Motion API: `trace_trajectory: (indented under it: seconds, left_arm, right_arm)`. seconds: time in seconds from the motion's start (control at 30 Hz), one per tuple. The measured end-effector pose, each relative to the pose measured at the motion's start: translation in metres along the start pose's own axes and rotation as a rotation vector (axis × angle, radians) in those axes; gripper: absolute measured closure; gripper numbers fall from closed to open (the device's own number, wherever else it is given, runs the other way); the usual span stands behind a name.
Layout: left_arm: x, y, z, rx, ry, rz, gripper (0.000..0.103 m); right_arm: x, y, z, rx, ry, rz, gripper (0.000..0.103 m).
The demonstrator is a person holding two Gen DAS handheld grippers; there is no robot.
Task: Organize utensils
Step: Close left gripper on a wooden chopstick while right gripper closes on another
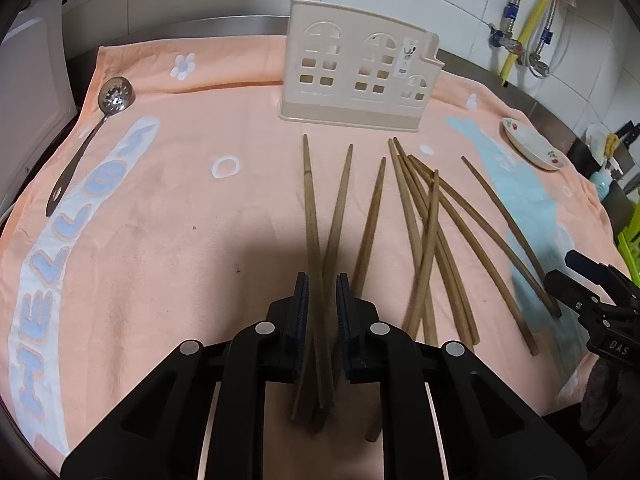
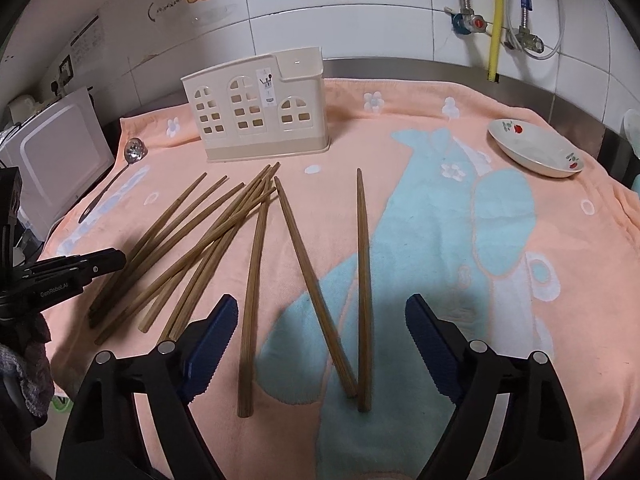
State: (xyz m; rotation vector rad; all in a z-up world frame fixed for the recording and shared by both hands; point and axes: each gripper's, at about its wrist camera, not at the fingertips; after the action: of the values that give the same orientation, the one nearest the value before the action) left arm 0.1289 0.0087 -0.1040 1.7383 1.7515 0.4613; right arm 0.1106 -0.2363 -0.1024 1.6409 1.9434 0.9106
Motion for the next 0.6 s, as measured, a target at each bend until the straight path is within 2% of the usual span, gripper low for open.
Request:
trace_trajectory:
  seconds: [0.07, 0.4, 0.6]
  left_arm:
    - [0.002, 0.001, 0.003, 0.006, -0.008, -0.008, 0.093]
    - [0.012, 0.0, 0.013, 0.034, -0.067, -0.058, 0.095]
    - [0.012, 0.001, 0.011, 0.023, -0.073, -0.051, 0.097]
  right_arm:
    - [0.0, 0.0, 0.002, 0.003, 0.001, 0.002, 0.02]
    - [-0.001, 0.001, 0.009, 0.015, 0.001, 0.003, 0.021]
    - [-0.002, 0.0, 0.014, 0.03, 0.009, 0.007, 0.027]
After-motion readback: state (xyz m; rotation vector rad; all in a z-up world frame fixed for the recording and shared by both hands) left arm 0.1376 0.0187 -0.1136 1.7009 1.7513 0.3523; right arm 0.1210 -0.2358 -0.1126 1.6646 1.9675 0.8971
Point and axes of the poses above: each gripper's, at about its wrist camera, not at the fingertips, and z roughly the way its jaws point, x to its left, y to its top, and after that the axes turned 2 degrees about -y, right-handed
